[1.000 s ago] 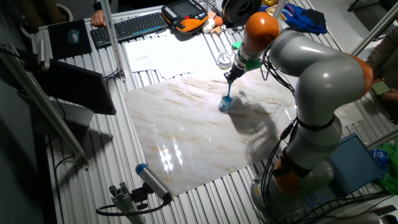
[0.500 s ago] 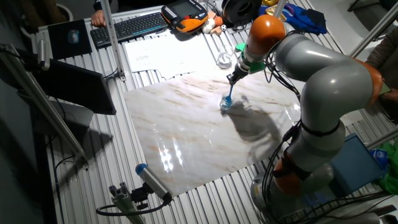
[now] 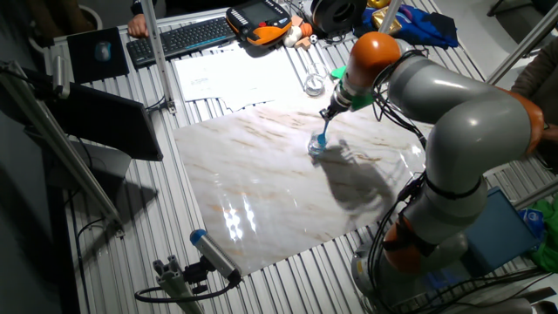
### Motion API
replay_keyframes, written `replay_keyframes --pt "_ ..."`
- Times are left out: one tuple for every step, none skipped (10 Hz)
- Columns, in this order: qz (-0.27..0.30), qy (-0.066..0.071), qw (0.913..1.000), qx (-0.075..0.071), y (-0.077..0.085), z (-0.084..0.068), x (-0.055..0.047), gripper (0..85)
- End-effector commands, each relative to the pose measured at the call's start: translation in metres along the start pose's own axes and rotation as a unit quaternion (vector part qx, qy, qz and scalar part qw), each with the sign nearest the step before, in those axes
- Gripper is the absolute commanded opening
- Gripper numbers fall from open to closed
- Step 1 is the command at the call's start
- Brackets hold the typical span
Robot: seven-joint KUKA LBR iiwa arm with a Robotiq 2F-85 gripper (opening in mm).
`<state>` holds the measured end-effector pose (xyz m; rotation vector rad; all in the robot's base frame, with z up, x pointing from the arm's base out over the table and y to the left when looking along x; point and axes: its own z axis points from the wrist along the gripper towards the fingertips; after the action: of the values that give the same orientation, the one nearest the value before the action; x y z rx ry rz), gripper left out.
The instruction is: Stir the beaker with a glass rod
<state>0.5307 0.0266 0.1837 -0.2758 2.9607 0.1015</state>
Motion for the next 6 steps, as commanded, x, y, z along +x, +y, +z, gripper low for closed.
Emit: replay_keyframes --pt "0.005 -0.002 1.0000 -0.002 0.004 0.002 -0.003 0.0" --pt "0.012 -0.003 0.9999 -0.005 0.009 0.003 -0.003 0.0" --pt "0.016 -0.002 0.9999 -0.005 0.013 0.003 0.000 0.0" --pt "0.012 0.006 0.9999 -0.005 0.011 0.001 0.004 0.0" --pt "0.007 0.010 0.9999 -0.005 0.006 0.000 0.009 0.0" --pt "0.003 0.008 1.0000 -0.003 0.002 0.001 0.010 0.0"
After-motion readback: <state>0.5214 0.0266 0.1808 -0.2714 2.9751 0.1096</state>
